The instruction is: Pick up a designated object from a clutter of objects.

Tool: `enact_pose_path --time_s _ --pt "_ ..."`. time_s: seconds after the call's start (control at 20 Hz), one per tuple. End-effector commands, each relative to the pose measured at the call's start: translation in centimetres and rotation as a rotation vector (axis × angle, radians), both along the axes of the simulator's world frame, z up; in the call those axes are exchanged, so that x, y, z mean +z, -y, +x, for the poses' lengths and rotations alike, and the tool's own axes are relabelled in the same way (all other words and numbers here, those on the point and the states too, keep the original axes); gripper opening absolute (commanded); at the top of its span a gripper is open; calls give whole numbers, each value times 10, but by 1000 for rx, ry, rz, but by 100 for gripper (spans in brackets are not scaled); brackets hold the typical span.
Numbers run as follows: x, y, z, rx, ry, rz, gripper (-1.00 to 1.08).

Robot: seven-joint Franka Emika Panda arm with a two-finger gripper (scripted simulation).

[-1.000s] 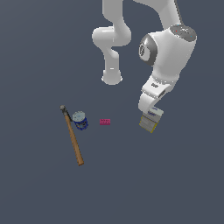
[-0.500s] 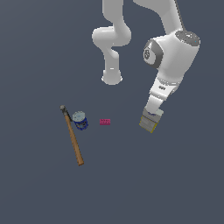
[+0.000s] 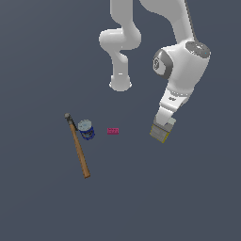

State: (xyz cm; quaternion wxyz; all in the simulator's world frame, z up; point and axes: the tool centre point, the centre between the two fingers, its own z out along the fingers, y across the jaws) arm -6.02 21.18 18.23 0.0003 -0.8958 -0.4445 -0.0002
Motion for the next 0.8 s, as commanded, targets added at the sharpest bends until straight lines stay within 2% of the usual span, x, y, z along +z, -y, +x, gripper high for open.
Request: enact_pose_path --time_s 0.0,0.4,0.45,0.75 --pt "-12 0 -1 2 -1 0 100" --pt "-30 -1 0 4 0 0 100" --pt "-30 -1 0 4 0 0 -100" --pt "-30 -1 0 4 0 0 -100"
